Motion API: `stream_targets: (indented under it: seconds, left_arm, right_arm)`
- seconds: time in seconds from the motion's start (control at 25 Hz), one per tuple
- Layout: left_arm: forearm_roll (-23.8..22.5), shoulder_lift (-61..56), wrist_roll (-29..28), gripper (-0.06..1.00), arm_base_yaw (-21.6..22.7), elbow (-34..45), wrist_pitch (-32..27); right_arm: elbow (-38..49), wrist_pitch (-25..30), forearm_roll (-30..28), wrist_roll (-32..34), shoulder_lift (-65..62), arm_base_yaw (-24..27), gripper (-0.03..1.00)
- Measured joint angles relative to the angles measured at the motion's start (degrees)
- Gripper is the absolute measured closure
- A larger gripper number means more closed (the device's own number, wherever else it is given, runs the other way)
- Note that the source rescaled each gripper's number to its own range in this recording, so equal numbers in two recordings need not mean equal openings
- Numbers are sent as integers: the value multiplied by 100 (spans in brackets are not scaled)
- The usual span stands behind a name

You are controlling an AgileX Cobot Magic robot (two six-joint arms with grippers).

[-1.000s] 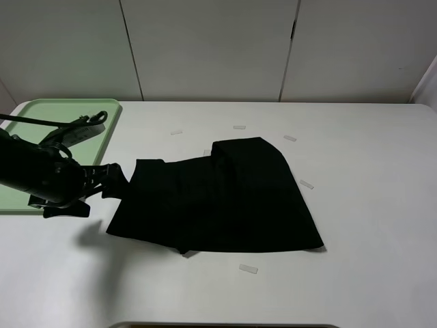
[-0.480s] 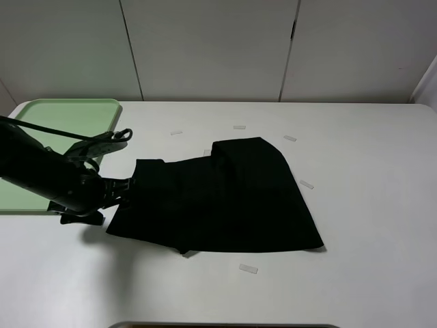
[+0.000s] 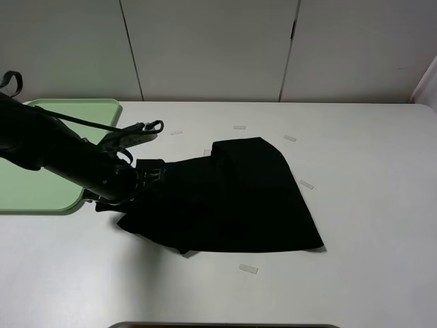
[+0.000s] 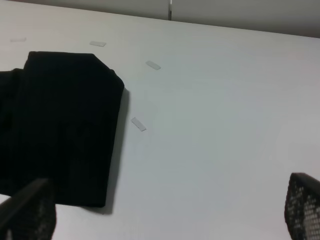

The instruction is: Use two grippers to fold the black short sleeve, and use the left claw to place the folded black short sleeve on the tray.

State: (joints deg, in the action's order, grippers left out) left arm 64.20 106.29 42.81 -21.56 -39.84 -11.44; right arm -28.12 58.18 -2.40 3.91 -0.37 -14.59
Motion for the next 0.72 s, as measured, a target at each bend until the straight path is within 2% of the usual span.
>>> stream_targets:
  seconds: [0.08, 0.2, 0.32, 0.44, 0.56, 0.72]
  left_arm:
    - [68, 66, 40, 20, -126, -48, -4]
    - [102, 162, 40, 61, -209, -48, -37]
    - [102, 162, 52, 89, -223, -48, -84]
    - [61, 162, 52, 93, -223, -48, -112]
    - [-175, 162, 52, 94, -223, -48, -160]
    - [-889, 34, -82, 94, -24, -48, -346]
  right_arm:
    - [0, 0, 0, 0, 0, 0, -3]
    - [0, 0, 0, 0, 0, 0, -3]
    - [0, 0, 0, 0, 0, 0, -3]
    - [0, 0, 0, 0, 0, 0, -3]
    - [0, 0, 0, 0, 0, 0, -3]
    - [0, 0, 0, 0, 0, 0, -3]
